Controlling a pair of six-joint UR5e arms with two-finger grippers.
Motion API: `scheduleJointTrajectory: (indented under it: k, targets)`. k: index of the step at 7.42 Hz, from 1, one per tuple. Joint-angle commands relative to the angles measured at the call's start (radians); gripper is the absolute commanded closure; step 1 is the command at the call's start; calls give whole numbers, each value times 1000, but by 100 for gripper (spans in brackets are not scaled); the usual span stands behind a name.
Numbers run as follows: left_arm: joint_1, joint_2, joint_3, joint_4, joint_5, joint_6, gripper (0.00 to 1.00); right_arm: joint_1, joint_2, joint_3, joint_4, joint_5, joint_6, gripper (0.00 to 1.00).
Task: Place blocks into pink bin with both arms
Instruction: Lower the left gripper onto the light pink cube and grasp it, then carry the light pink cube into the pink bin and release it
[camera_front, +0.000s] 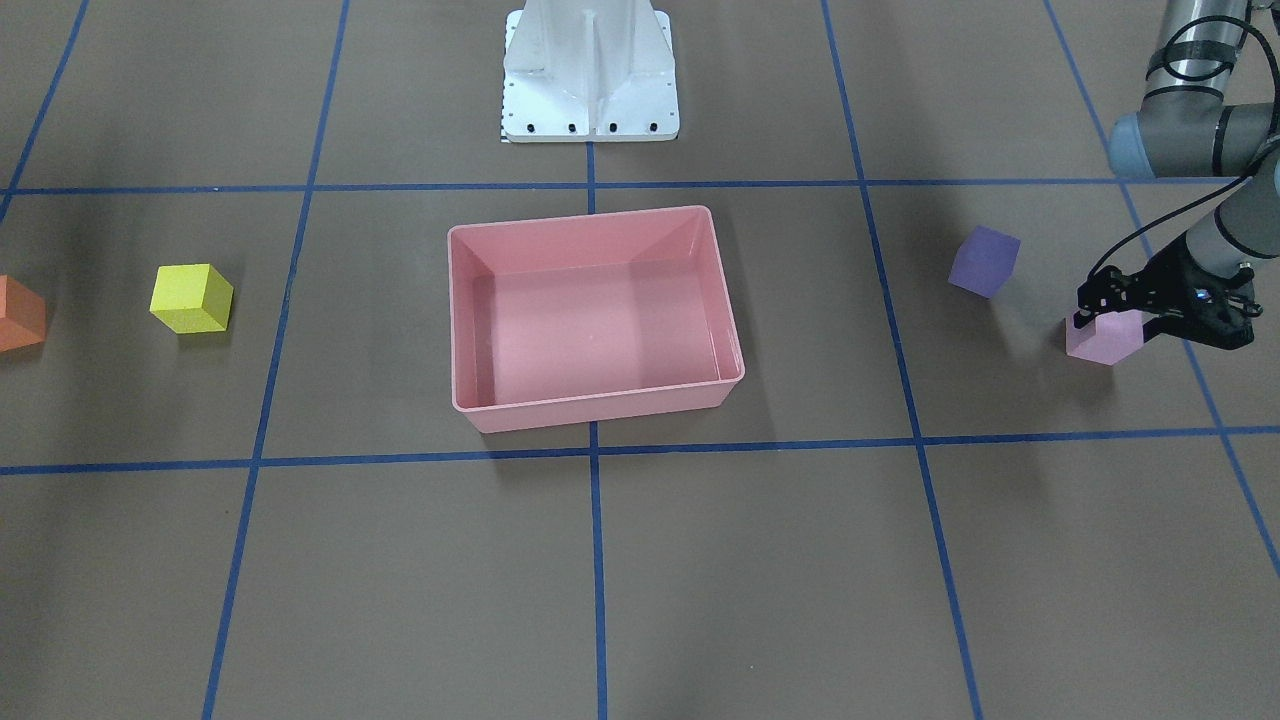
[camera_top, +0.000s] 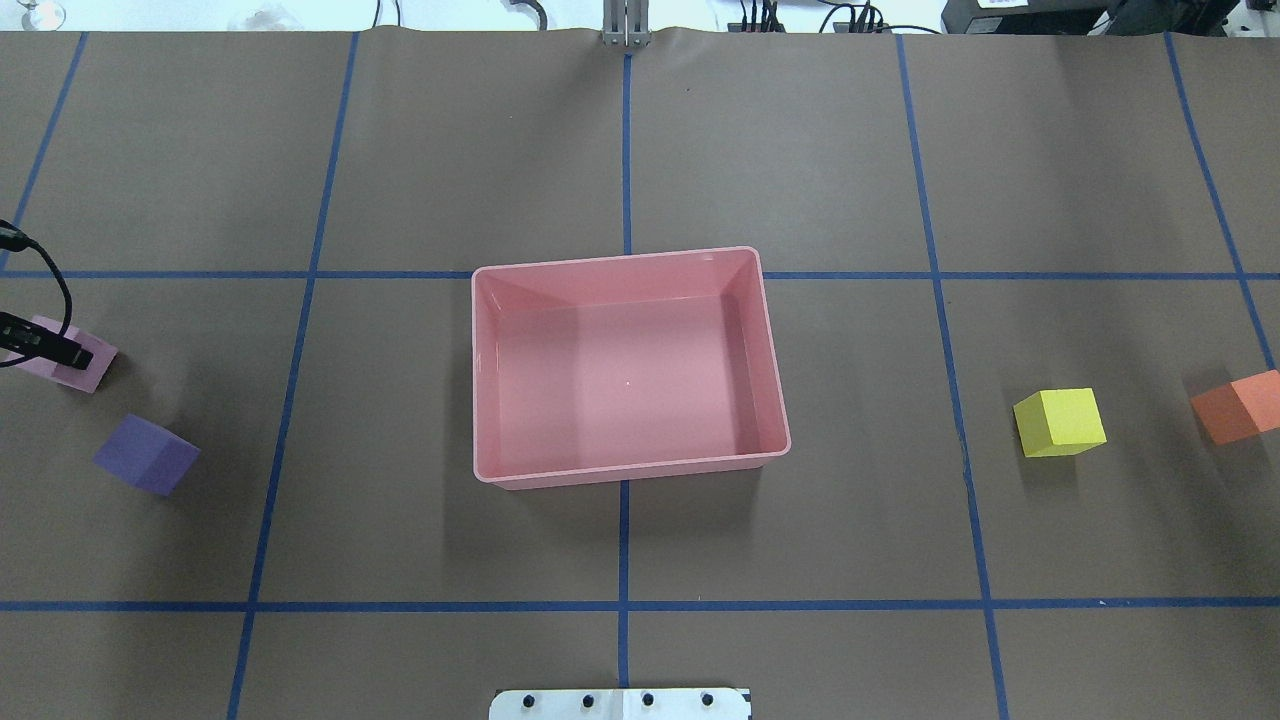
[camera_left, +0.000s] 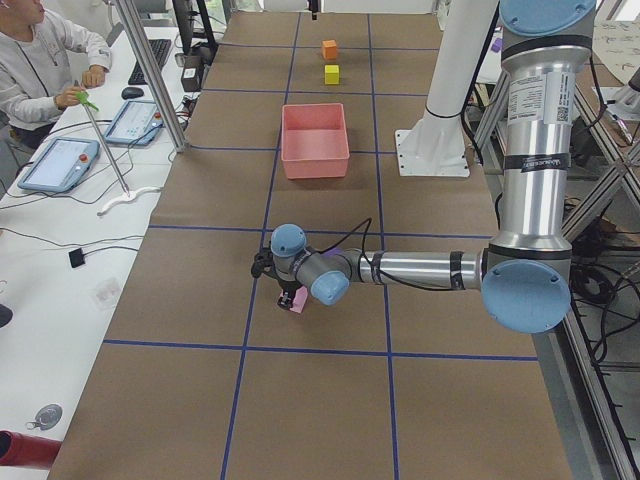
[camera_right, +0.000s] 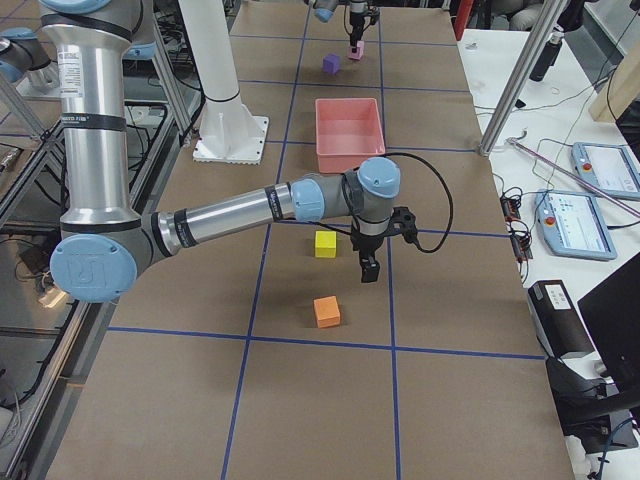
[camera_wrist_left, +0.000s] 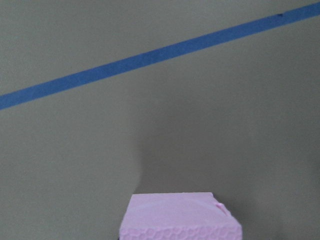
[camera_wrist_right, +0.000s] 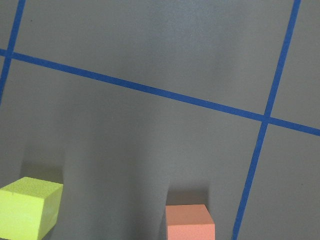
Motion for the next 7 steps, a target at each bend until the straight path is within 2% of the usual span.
scheduleJointTrajectory:
  k: [1, 3, 4, 6, 7]
  targets:
    - [-1, -17, -105, 43, -8, -26, 100, 0, 0, 1, 0, -1, 0, 0]
    - [4, -127, -228, 158, -11, -309, 100, 0, 0, -1, 21, 0, 3, 0]
    - [68, -181, -260, 162, -9, -462, 100, 0, 0, -4, 41, 4, 6, 0]
    - [201, -361, -261, 188, 1, -742, 100, -18, 5, -2, 43, 5, 24, 0]
    - [268, -464, -257, 250, 7, -843, 100, -40, 24, -1, 44, 4, 82, 0]
